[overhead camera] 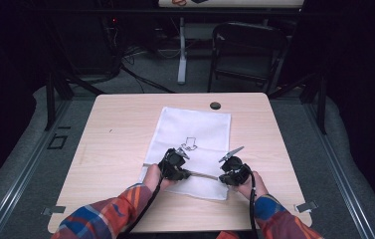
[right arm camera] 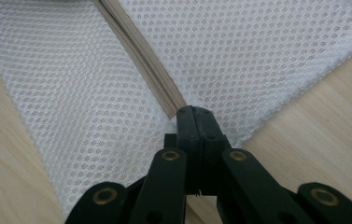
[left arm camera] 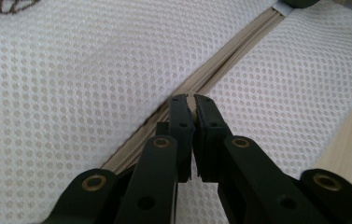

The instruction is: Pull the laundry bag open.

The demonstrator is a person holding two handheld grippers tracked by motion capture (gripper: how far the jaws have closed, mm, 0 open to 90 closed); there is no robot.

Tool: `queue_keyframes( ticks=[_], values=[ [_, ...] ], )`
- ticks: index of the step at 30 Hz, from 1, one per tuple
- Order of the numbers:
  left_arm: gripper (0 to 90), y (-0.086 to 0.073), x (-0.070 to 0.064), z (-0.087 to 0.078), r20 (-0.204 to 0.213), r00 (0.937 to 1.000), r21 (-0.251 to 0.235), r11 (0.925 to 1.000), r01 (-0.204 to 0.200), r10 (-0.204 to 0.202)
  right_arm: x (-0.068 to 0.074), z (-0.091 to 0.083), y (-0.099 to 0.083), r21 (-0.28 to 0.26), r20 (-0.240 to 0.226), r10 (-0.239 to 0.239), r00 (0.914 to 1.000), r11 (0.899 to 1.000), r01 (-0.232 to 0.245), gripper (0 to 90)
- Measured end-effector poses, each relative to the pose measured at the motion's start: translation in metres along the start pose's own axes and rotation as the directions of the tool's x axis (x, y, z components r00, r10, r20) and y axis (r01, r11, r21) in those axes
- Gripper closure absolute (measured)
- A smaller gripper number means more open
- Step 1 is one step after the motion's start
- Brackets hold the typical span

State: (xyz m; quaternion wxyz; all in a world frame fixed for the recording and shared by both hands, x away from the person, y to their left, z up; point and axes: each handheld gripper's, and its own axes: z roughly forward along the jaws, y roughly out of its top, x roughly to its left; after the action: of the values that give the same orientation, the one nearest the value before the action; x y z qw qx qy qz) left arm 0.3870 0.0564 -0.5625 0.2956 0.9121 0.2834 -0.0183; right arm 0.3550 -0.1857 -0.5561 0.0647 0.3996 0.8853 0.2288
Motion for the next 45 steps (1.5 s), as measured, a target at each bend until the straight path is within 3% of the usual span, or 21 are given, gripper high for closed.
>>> queue_keyframes(
  ticks=[4, 7, 10, 11, 15, 16, 18, 28, 30, 32, 33, 34, 35, 36, 37, 39, 41, 43, 45],
  values=[
    [87.6, 0.000, -0.001, -0.001, -0.012, 0.9999, 0.011, 0.9999, -0.011, 0.011, 0.000, 0.000, 0.000, 0.001, 0.007, -0.006, 1.0000, 1.000, 0.006, 90.0],
    [87.6, -0.001, 0.001, -0.001, 0.005, 0.9998, 0.000, 0.9999, 0.017, -0.017, 0.000, 0.000, 0.000, 0.004, 0.004, -0.009, 0.9999, 1.000, 0.009, 90.0],
    [87.7, -0.001, 0.002, -0.002, 0.006, 0.9998, 0.003, 0.9998, 0.019, -0.019, 0.000, 0.000, 0.000, -0.003, -0.007, -0.007, 1.0000, 1.000, 0.007, 90.0],
    [87.7, -0.002, 0.005, -0.002, 0.026, 0.9988, 0.002, 0.9992, 0.041, -0.041, -0.001, 0.000, 0.000, 0.000, -0.005, -0.002, 1.0000, 1.000, 0.002, 90.0],
    [87.7, -0.003, 0.004, -0.003, 0.029, 0.9985, 0.001, 0.9990, 0.046, -0.046, -0.001, 0.000, -0.001, -0.002, -0.002, -0.002, 1.0000, 1.000, 0.002, 90.0],
    [87.7, -0.003, 0.005, -0.005, 0.020, 0.9991, 0.003, 0.9993, 0.037, -0.037, -0.001, 0.000, -0.001, -0.004, -0.002, 0.000, 1.0000, 1.000, 0.000, 90.0],
    [87.8, -0.008, 0.014, -0.010, 0.015, 0.9976, -0.005, 0.9977, 0.068, -0.068, -0.002, -0.001, -0.001, 0.005, 0.001, -0.006, 1.0000, 1.000, 0.006, 90.0],
    [87.8, -0.015, 0.020, -0.021, 0.000, 0.9967, -0.008, 0.9966, 0.081, -0.081, -0.002, -0.002, -0.002, 0.008, 0.007, -0.015, 0.9999, 1.000, 0.015, 90.0],
    [87.8, -0.018, 0.024, -0.024, -0.026, 0.9957, -0.002, 0.9960, 0.089, -0.089, -0.003, -0.002, -0.002, 0.019, 0.007, -0.017, 0.9998, 1.000, 0.016, 90.0],
    [87.8, -0.021, 0.027, -0.028, -0.019, 0.9946, -0.007, 0.9948, 0.102, -0.102, -0.003, -0.003, -0.002, 0.022, 0.008, -0.019, 0.9998, 1.000, 0.019, 90.0],
    [87.8, -0.022, 0.027, -0.029, -0.041, 0.9940, -0.009, 0.9949, 0.101, -0.101, -0.003, -0.003, -0.002, 0.022, 0.008, -0.021, 0.9997, 1.000, 0.021, 90.0],
    [87.8, -0.023, 0.028, -0.029, -0.016, 0.9944, -0.007, 0.9945, 0.104, -0.104, -0.003, -0.003, -0.002, 0.023, 0.008, -0.022, 0.9997, 1.000, 0.021, 90.0],
    [87.7, -0.024, 0.028, -0.030, -0.026, 0.9940, -0.008, 0.9944, 0.106, -0.106, -0.003, -0.003, -0.002, 0.021, 0.009, -0.020, 0.9998, 1.000, 0.020, 90.0],
    [87.8, -0.025, 0.029, -0.031, -0.048, 0.9935, 0.001, 0.9946, 0.103, -0.103, -0.002, -0.002, -0.002, 0.014, 0.006, -0.015, 0.9999, 1.000, 0.015, 90.0],
    [87.8, -0.026, 0.032, -0.034, -0.033, 0.9928, -0.007, 0.9933, 0.115, -0.115, -0.003, -0.003, -0.002, 0.021, 0.009, -0.022, 0.9997, 1.000, 0.021, 90.0],
    [87.8, -0.028, 0.035, -0.036, -0.044, 0.9910, -0.012, 0.9919, 0.126, -0.127, -0.002, -0.002, -0.002, 0.014, 0.006, -0.021, 0.9998, 1.000, 0.021, 90.0],
    [87.7, -0.033, 0.043, -0.043, -0.059, 0.9872, -0.019, 0.9889, 0.147, -0.148, -0.002, -0.002, -0.002, 0.017, 0.007, -0.019, 0.9998, 1.000, 0.019, 90.0],
    [87.7, -0.044, 0.052, -0.054, -0.075, 0.9781, -0.041, 0.9806, 0.192, -0.194, -0.002, -0.003, -0.002, 0.020, 0.008, -0.022, 0.9997, 1.000, 0.022, 90.0],
    [87.7, -0.048, 0.053, -0.059, -0.099, 0.9766, -0.044, 0.9813, 0.187, -0.191, -0.003, -0.002, -0.002, 0.019, 0.011, -0.016, 0.9998, 1.000, 0.016, 90.0]
  ],
)
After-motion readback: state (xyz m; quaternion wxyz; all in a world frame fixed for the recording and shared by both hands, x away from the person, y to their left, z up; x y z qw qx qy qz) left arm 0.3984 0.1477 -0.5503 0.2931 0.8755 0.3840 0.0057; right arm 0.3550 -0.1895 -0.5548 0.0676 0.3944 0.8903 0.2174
